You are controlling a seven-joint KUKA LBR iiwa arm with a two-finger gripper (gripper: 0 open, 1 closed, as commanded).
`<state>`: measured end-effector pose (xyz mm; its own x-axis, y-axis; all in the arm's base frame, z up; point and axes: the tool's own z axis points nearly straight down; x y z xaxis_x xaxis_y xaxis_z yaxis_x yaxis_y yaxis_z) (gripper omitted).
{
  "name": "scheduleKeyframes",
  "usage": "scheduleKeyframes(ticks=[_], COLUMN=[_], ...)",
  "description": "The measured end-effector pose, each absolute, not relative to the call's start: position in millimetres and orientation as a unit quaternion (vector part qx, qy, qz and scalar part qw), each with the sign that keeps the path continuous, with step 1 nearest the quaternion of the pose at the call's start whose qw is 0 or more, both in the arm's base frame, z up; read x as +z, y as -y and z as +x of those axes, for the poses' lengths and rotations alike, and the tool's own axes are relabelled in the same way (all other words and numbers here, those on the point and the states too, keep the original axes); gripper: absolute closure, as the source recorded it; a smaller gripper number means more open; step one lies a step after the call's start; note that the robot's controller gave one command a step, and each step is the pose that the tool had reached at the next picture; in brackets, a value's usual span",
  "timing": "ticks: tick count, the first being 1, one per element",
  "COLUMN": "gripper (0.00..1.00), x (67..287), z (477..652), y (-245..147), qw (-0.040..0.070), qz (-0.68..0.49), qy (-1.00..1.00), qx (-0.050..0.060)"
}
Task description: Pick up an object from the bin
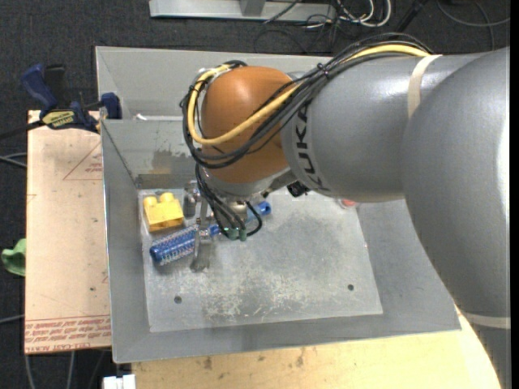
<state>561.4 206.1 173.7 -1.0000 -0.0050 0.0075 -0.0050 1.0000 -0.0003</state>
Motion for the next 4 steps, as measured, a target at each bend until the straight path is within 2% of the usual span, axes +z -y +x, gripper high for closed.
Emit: scheduleKeyframes(ticks=[1, 2, 3, 4], gripper=[0.0, 1.0, 1.0, 1.0], x=[69, 72, 189, 328], z=[588.7, 588.8, 580.9, 577.8], y=[-205, -205, -213, -228], qw=[-0.003, -0.003, -0.005, -0.005], qz=[-0.034, -0.035, 0.013, 0.031], qy=[0.999, 0.999, 1.0, 0.999], qx=[-0.002, -0.002, -0.002, -0.002])
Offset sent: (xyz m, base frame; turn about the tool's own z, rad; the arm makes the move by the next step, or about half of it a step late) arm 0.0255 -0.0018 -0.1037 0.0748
